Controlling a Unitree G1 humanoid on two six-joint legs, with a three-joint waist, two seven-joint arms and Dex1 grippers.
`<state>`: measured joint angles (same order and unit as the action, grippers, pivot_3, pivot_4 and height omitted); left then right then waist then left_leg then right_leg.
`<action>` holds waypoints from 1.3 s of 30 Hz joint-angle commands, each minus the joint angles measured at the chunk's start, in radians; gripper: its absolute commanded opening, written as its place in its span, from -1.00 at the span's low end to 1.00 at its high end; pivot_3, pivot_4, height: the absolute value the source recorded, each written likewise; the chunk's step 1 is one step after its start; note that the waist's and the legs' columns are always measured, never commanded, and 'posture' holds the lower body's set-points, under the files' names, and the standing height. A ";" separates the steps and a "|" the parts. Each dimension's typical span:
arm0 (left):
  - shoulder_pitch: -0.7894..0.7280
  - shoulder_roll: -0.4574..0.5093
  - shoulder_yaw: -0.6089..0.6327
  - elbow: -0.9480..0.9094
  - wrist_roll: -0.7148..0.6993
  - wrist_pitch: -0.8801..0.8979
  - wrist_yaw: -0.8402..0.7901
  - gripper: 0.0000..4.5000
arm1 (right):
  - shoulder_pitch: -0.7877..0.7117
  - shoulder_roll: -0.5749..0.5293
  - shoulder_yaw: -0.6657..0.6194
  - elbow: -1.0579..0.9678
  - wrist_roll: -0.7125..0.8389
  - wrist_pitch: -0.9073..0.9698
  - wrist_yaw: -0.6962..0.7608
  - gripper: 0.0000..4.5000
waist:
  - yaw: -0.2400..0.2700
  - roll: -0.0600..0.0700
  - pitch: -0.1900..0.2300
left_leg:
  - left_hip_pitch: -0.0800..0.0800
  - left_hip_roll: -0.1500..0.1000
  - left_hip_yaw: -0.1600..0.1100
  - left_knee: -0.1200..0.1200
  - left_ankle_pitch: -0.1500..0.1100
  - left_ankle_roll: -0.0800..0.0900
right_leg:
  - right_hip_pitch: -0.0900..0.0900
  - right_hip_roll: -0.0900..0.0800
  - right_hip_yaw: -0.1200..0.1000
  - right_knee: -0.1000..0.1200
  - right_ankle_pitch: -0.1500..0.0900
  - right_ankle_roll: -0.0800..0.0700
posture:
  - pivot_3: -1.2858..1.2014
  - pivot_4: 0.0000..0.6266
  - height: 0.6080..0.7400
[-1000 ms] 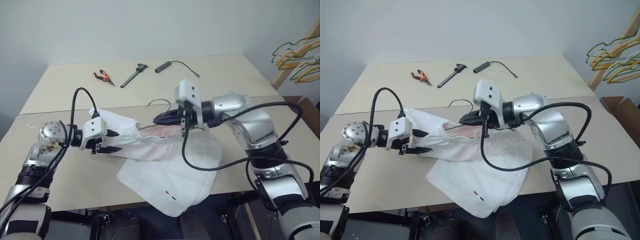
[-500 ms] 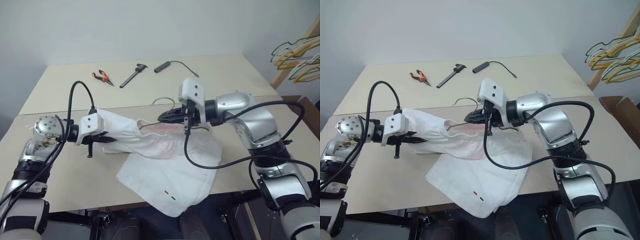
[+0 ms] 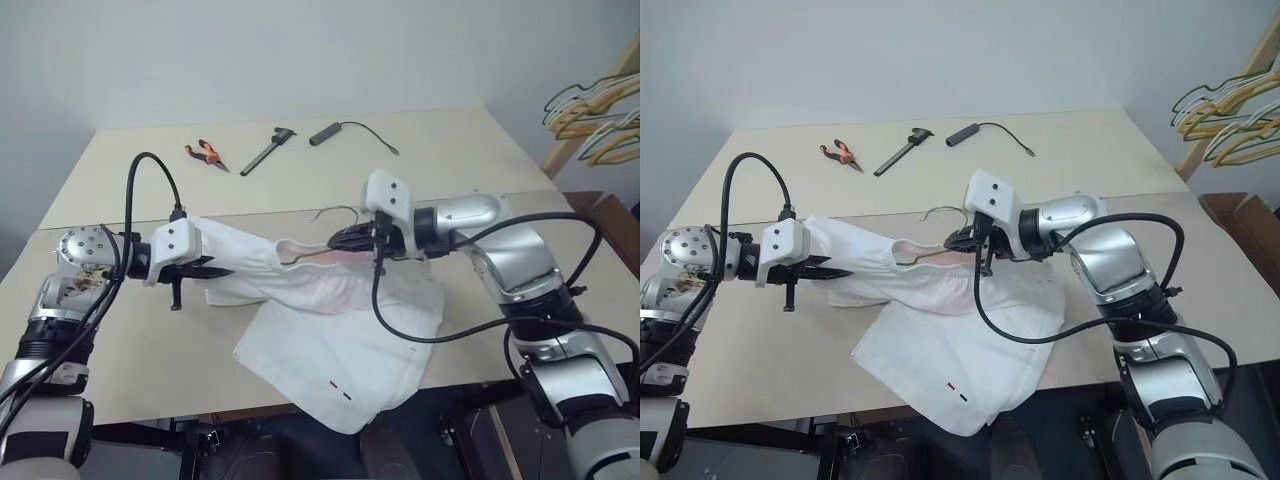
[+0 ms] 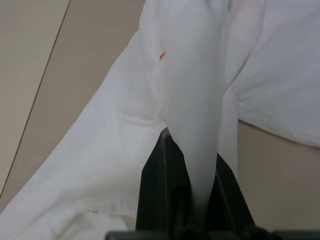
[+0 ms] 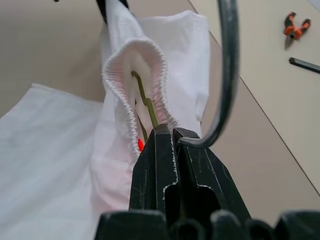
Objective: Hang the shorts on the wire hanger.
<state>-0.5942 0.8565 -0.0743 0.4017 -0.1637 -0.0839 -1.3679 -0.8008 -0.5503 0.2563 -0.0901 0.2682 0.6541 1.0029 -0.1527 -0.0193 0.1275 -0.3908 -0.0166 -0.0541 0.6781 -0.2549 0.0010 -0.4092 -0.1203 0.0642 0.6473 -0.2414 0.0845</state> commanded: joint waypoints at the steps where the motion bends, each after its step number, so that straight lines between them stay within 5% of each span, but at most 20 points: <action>1: -0.010 0.003 0.039 -0.041 -0.032 0.011 0.008 -0.99 | 0.048 0.027 -0.032 -0.072 0.014 0.001 -0.055 -1.00 | -0.001 0.000 0.000 | 0.000 0.000 0.000 0.000 0.000 0.000 | 0.000 0.000 0.000 0.000 0.000 0.000 | -0.04 -0.81 1.00; 18: -0.001 0.017 0.051 -0.048 -0.043 0.028 0.009 -0.99 | 0.116 -0.032 -0.066 -0.015 -0.040 -0.137 -0.081 -1.00 | -0.001 0.000 -0.001 | 0.000 0.000 0.002 0.000 0.001 -0.001 | 0.000 0.000 0.000 0.000 0.000 0.000 | -0.03 -0.80 1.00; 39: 0.008 -0.027 0.012 -0.083 -0.026 0.095 0.026 -0.90 | -0.083 -0.071 -0.084 -0.112 0.114 0.159 0.035 -1.00 | -0.003 -0.001 -0.001 | 0.000 0.000 0.000 0.000 0.001 -0.001 | 0.000 0.000 0.000 0.000 0.000 0.000 | -0.06 -0.80 1.00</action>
<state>-0.5859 0.8134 -0.0642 0.3589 -0.1809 -0.0246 -1.3378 -0.8528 -0.6136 0.2138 -0.1831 0.3595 0.7915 1.0381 -0.1553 -0.0199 0.1266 -0.3906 -0.0168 -0.0538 0.6784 -0.2544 0.0001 -0.4090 -0.1204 0.0645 0.6473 -0.2413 0.0845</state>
